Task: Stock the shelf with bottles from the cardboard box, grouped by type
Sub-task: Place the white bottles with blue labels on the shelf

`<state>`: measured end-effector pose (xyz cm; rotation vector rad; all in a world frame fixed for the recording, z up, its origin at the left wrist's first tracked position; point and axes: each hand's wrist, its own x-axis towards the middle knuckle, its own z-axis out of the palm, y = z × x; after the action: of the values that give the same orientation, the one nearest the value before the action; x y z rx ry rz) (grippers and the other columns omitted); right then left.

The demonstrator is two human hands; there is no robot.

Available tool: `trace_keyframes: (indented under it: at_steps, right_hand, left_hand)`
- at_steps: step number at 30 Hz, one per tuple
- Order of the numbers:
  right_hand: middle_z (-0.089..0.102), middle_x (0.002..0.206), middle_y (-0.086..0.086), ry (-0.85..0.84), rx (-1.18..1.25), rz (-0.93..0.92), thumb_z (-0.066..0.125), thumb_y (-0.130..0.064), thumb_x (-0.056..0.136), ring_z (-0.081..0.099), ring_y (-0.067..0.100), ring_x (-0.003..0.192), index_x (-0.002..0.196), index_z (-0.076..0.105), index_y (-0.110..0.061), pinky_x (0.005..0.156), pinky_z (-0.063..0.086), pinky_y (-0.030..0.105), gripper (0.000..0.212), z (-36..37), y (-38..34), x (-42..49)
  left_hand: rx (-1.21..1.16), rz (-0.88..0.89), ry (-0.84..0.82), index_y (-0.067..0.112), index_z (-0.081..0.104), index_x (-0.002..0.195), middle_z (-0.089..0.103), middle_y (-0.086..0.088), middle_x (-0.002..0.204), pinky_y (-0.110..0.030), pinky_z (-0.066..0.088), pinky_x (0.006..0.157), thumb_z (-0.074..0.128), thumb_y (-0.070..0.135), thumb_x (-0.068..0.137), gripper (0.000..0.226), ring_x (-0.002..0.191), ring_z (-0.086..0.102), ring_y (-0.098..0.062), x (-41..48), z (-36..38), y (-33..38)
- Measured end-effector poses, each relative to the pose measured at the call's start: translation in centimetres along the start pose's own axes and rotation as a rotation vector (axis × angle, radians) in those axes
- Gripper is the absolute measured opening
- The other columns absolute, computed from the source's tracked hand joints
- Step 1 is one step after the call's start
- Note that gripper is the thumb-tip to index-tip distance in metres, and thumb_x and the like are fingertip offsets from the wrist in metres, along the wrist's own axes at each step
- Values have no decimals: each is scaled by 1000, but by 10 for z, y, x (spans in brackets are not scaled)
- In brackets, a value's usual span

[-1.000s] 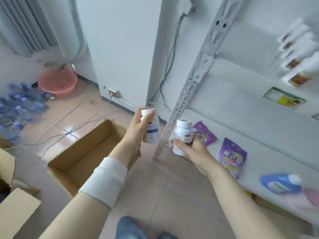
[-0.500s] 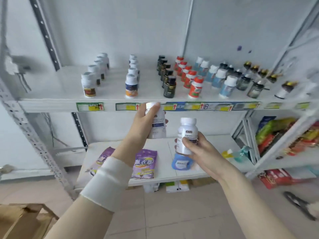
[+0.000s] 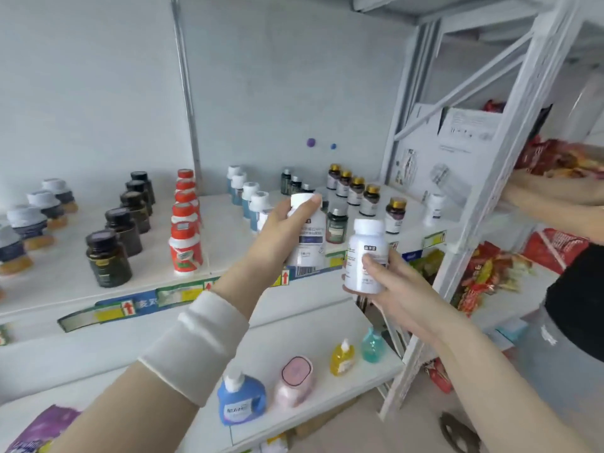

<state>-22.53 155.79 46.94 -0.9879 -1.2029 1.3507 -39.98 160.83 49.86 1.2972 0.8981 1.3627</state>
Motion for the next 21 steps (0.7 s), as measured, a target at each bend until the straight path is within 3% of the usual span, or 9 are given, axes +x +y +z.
trace_keyframes:
  at_steps: [2, 4, 8, 14, 17, 21]
  right_hand:
    - [57, 125, 8, 16, -29, -2, 52, -20, 87, 56, 25, 116, 124, 45, -20, 96, 46, 38, 37, -34, -14, 26]
    - [59, 125, 6, 24, -57, -11, 57, -27, 77, 58, 22, 115, 126, 44, -22, 97, 46, 37, 51, -66, -27, 48]
    - [61, 122, 1, 43, -128, -41, 63, -34, 67, 58, 16, 114, 119, 48, -28, 101, 42, 38, 55, -131, -48, 92]
    - [64, 112, -4, 51, -197, -103, 67, -39, 59, 62, 10, 104, 113, 50, -28, 97, 45, 35, 58, -227, -75, 173]
    - [64, 115, 1, -12, -244, -133, 67, -36, 65, 62, 12, 105, 110, 53, -26, 97, 46, 35, 49, -267, -86, 214]
    - [65, 113, 3, -41, -282, -119, 71, -34, 67, 63, 18, 105, 113, 53, -21, 96, 47, 41, 51, -304, -96, 270]
  left_hand:
    - [31, 5, -32, 22, 60, 91, 69, 1, 80, -38, 56, 78, 59, 38, 88, 17, 82, 69, -22, 37, 23, -3]
    - [59, 4, -70, 20, 60, 92, 70, 3, 76, -31, 57, 67, 57, 37, 89, 18, 74, 70, -15, 71, 47, -4]
    - [137, 27, -79, 19, 57, 95, 69, 4, 77, -28, 56, 60, 57, 37, 89, 19, 73, 69, -13, 133, 99, -7]
    - [276, 20, -42, 18, 54, 103, 65, -14, 113, -42, 52, 88, 56, 41, 89, 28, 100, 65, -26, 224, 175, -29]
    - [314, 18, -1, 13, 52, 114, 64, -13, 115, -42, 51, 92, 55, 42, 90, 38, 103, 63, -26, 267, 204, -41]
    - [394, 4, 74, 17, 52, 115, 65, -7, 112, -35, 51, 87, 56, 46, 88, 39, 99, 63, -21, 320, 226, -57]
